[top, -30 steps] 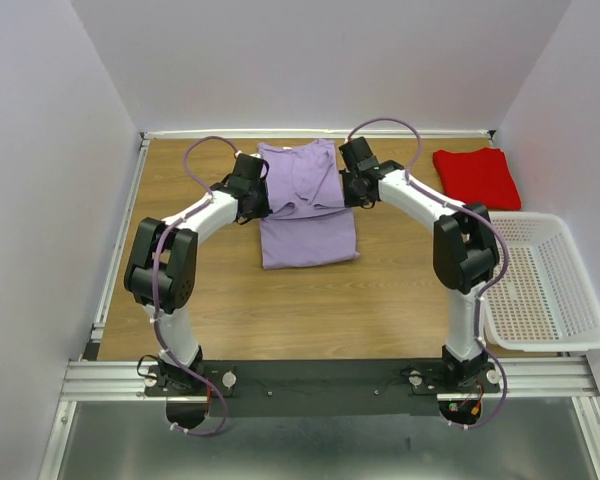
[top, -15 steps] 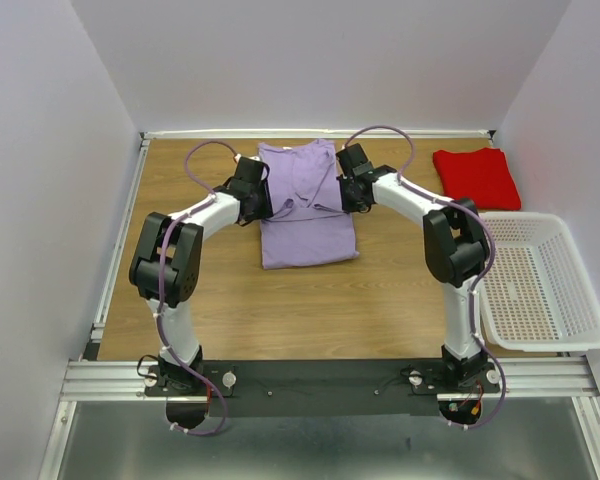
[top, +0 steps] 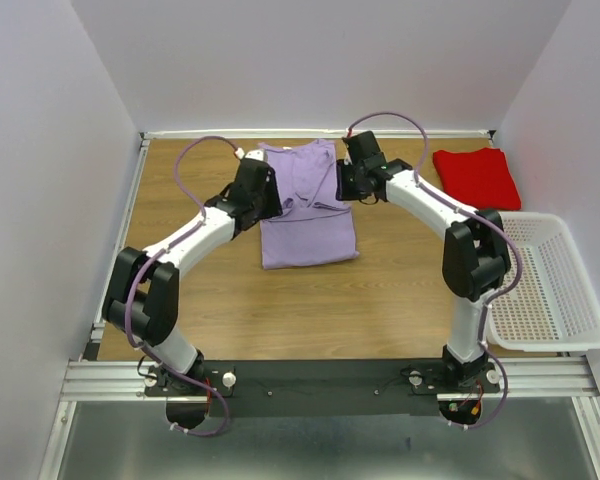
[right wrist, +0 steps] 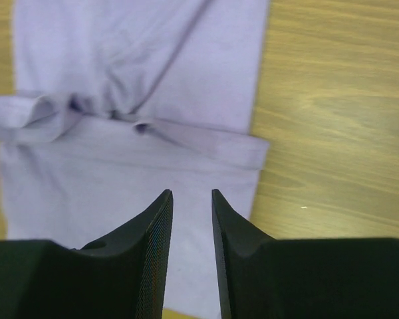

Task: Fold and stack the t-shirts
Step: Fold the tshirt

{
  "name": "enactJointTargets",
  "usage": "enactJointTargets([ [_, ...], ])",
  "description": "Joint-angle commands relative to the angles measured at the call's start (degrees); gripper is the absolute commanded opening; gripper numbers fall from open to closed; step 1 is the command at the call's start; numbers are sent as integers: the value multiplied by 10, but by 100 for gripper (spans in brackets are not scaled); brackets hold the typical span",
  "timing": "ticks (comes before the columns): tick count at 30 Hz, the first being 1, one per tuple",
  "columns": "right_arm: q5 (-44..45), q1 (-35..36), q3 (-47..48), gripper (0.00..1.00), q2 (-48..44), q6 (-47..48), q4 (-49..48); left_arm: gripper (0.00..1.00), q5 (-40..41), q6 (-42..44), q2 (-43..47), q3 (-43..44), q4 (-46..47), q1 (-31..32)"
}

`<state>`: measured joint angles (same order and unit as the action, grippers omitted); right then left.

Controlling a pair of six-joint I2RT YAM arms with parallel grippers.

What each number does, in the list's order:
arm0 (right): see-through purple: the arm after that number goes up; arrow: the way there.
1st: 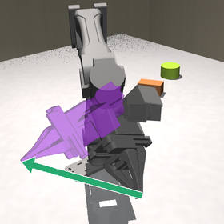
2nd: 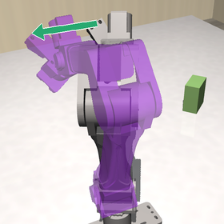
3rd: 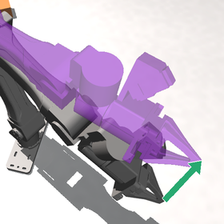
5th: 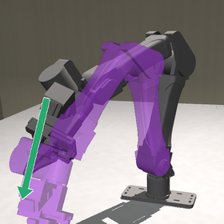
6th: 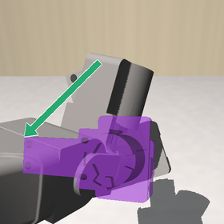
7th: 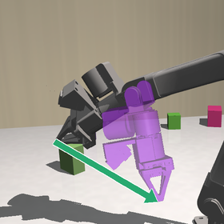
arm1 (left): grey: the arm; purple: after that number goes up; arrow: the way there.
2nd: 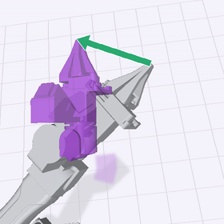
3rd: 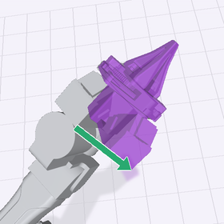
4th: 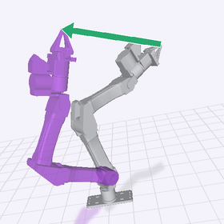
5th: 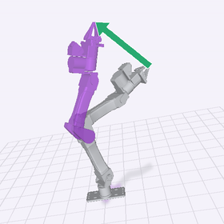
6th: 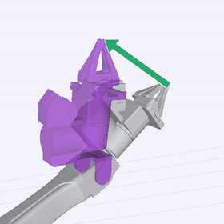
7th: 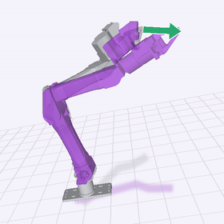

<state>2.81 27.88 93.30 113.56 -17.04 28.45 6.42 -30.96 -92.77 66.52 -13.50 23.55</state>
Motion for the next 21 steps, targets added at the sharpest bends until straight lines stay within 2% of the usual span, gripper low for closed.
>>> enactJointTargets([
  [1, -86, 22, -36, 36, -18, -20, -33, 42, 20, -26, 11, -45, -2, 52],
  [5, -125, 37, -50, 36, 3, -45, -78, 36, 8, -45, -1, -96, 24, 69],
  [7, -135, 43, -52, 35, 13, -52, -92, 28, 7, -51, -9, -109, 32, 71],
  [10, -154, 47, -60, 32, 33, -66, -137, 23, 4, -55, -23, -128, 51, 73],
  [21, -205, 51, -66, 29, 101, -79, -190, 22, -15, -50, -60, -165, 68, 75],
])
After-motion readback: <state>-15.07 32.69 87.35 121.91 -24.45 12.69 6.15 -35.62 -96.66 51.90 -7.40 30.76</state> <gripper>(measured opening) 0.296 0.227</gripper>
